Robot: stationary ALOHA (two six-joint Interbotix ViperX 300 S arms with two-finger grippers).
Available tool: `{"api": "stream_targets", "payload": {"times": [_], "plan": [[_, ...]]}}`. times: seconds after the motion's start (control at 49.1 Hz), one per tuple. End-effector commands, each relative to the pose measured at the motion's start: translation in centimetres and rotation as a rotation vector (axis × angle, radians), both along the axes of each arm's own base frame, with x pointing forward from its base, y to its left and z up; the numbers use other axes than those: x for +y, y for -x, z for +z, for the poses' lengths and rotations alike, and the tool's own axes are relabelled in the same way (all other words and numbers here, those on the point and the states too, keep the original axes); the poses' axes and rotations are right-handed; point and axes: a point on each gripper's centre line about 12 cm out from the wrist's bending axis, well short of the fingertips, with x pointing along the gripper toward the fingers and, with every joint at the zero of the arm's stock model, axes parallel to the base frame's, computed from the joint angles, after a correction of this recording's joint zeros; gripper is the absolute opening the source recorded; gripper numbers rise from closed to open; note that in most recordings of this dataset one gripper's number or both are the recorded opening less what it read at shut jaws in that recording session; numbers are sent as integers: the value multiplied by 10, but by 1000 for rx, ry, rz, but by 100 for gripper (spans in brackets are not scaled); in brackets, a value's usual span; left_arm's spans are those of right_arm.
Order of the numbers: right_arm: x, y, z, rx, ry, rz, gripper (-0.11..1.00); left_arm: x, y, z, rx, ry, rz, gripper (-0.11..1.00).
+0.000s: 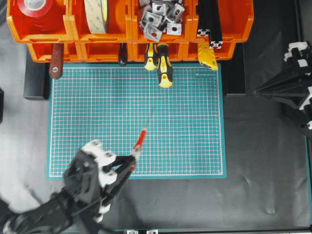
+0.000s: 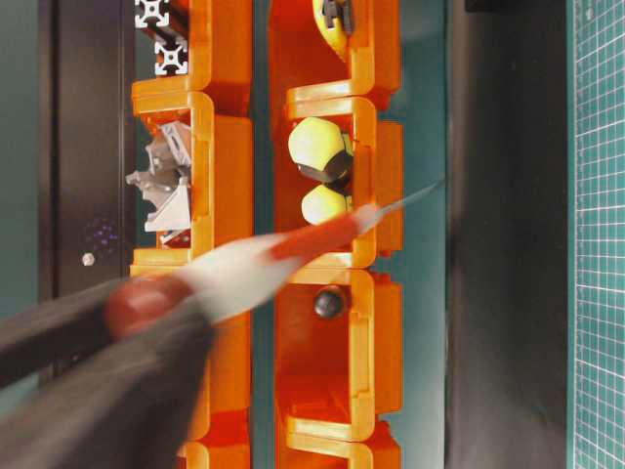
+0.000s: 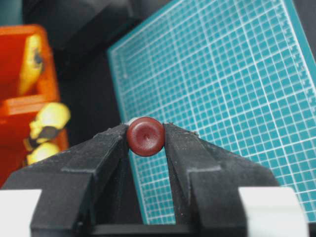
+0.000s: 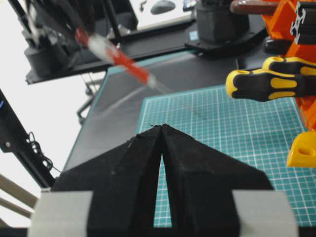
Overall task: Pick red screwdriver from container rack with left arm.
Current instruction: 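Pull the screwdriver out of the rack and swing it over the mat, then lower the held screwdriver onto the green mat with the left gripper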
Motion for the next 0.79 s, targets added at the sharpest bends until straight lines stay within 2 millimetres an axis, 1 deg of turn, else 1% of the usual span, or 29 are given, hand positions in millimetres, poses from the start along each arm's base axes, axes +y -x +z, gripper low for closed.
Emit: {"api": "stream_targets", "payload": {"times": [0.0, 0.102, 0.163, 0.265, 0.488, 0.651, 0.773], "plan": [[0, 0, 16, -35, -17, 1, 0, 11, 0, -9, 7, 2, -20, 25], [0, 3, 22, -42, -31, 3, 0, 27, -2, -32, 43, -2, -33, 25], [0, 5, 25, -40, -29, 3, 0, 35, -5, -42, 49, 14, -51, 25], [-2, 8, 28, -21, -31, -5, 0, 46, -10, -51, 46, 50, -83, 25], [-5, 12, 33, -22, -31, -20, 0, 67, -19, -61, 47, 77, -74, 25], [-5, 12, 33, -19, -30, -22, 0, 78, -23, -64, 38, 98, -74, 25], [-5, 12, 32, -17, -30, -21, 0, 82, -25, -67, 33, 114, -74, 25]]}}
